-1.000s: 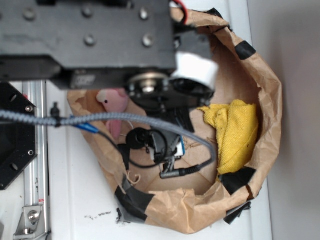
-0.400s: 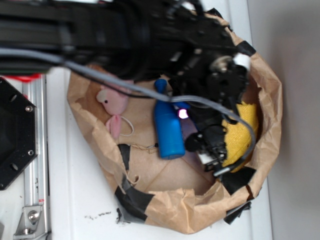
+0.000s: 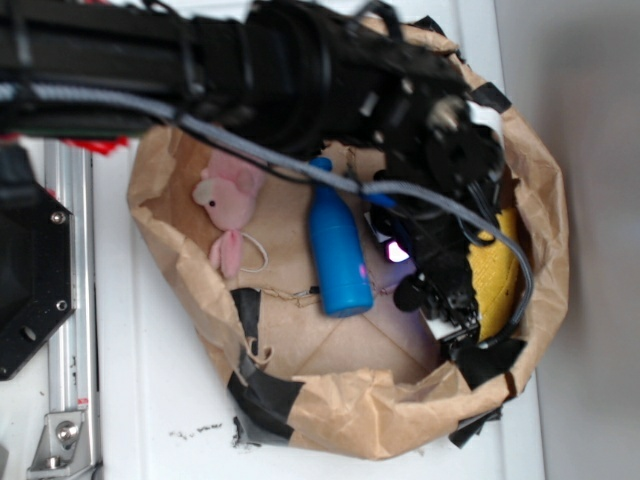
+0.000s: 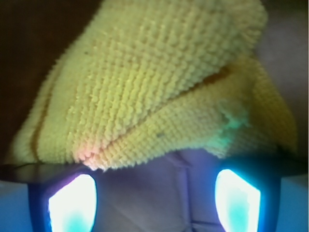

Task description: Grab the yellow cloth.

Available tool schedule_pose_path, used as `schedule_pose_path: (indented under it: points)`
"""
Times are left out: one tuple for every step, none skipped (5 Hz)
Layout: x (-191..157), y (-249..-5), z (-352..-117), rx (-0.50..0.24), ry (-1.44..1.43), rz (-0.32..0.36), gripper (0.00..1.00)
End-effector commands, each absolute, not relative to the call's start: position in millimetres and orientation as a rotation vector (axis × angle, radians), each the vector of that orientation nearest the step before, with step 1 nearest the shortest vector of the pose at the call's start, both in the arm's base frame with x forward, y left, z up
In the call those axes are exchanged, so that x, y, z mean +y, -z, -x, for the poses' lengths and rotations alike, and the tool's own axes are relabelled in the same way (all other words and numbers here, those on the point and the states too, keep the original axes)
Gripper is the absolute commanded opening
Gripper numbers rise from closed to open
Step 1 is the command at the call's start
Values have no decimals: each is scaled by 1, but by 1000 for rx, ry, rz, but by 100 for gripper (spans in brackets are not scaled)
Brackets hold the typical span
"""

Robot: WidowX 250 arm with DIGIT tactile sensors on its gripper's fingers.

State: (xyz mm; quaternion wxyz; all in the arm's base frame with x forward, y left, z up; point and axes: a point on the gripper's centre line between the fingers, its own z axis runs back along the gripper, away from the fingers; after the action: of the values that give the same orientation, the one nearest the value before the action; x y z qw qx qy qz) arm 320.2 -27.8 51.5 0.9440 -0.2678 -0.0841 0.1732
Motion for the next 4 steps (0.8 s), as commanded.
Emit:
schedule_pose_path:
  points:
    - [-16,-110,-327,-453,-311,641,100]
    - [-20,-103,-335,-421,-307,612,100]
    - [-25,-86,-342,-382,-282,565,100]
    - [-26,-72,-344,-356,-246,499,100]
